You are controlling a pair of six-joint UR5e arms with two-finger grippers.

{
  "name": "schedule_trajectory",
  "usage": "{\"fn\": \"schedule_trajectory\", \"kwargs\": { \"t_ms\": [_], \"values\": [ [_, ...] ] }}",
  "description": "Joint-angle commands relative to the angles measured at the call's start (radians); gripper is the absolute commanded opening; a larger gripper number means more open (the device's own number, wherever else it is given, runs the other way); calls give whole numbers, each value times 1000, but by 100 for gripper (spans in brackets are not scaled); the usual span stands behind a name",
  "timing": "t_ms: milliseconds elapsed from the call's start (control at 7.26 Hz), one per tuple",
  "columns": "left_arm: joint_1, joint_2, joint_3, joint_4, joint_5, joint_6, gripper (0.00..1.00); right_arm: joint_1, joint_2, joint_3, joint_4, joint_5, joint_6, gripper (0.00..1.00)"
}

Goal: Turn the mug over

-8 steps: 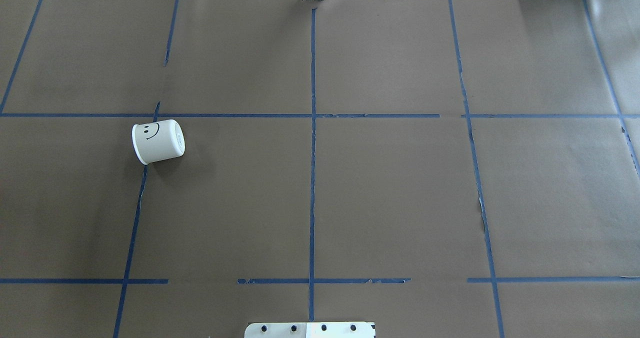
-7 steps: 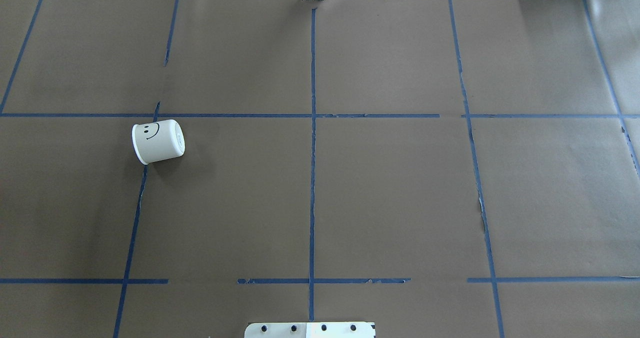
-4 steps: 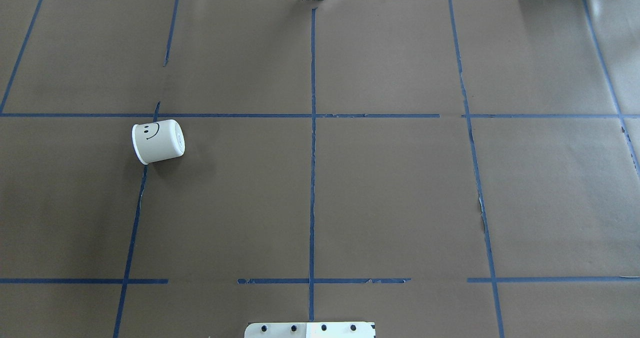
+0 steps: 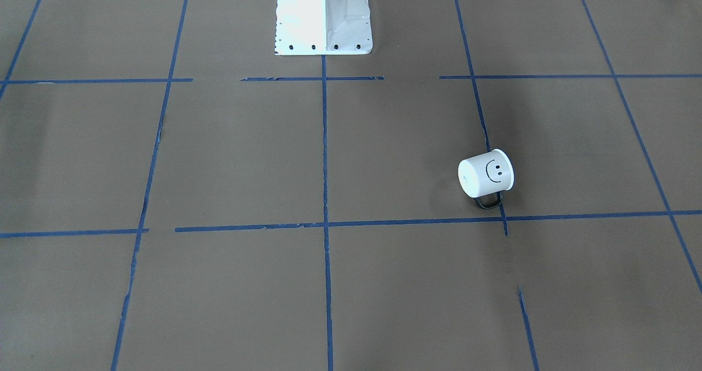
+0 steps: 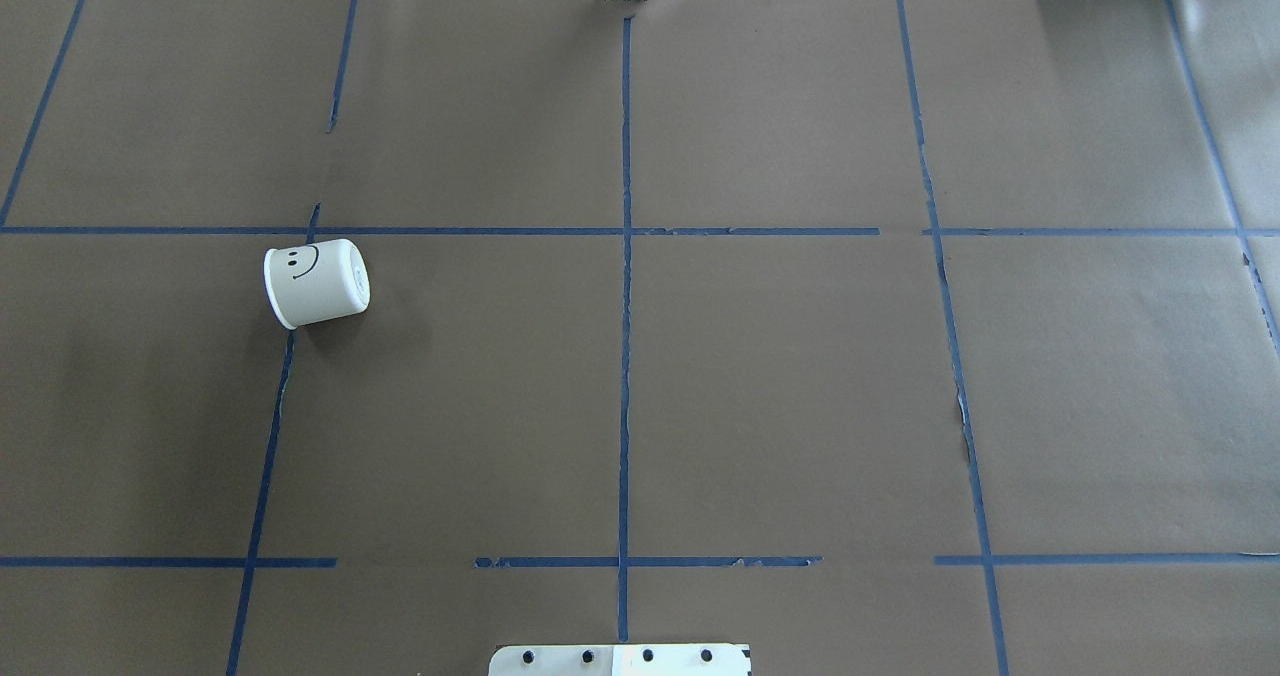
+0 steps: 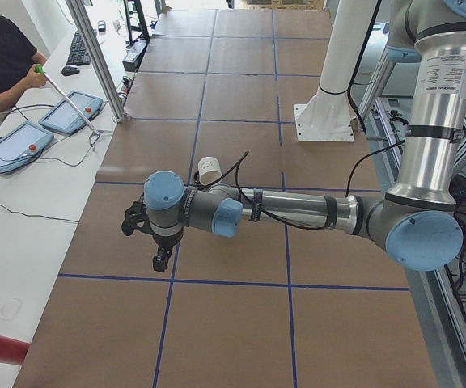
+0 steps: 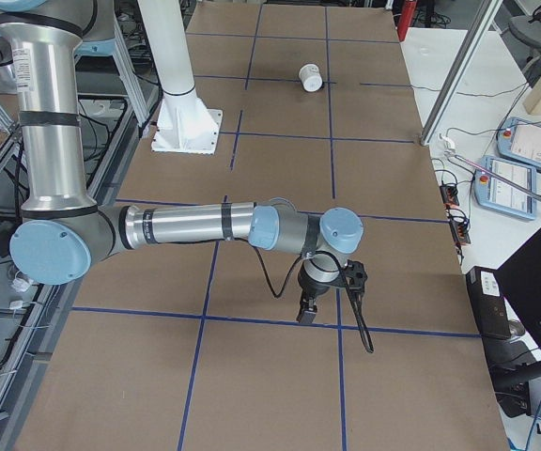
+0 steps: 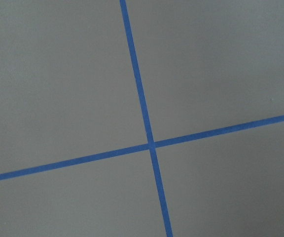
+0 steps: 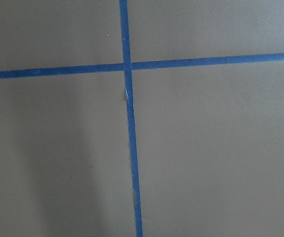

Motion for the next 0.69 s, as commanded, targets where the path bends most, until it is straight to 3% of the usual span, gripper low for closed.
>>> {"fn": "schedule_trajectory", "kwargs": {
  "t_ms": [0,275,551],
  "values": [
    [28,4,4,-233,-18,-243,100,0,0,0,0,0,0,100],
    [135,6,21,-460,-57,-517,100,0,0,0,0,0,0,100],
    [228,6,131,-783,-52,-775,100,0,0,0,0,0,0,100]
  ]
}}
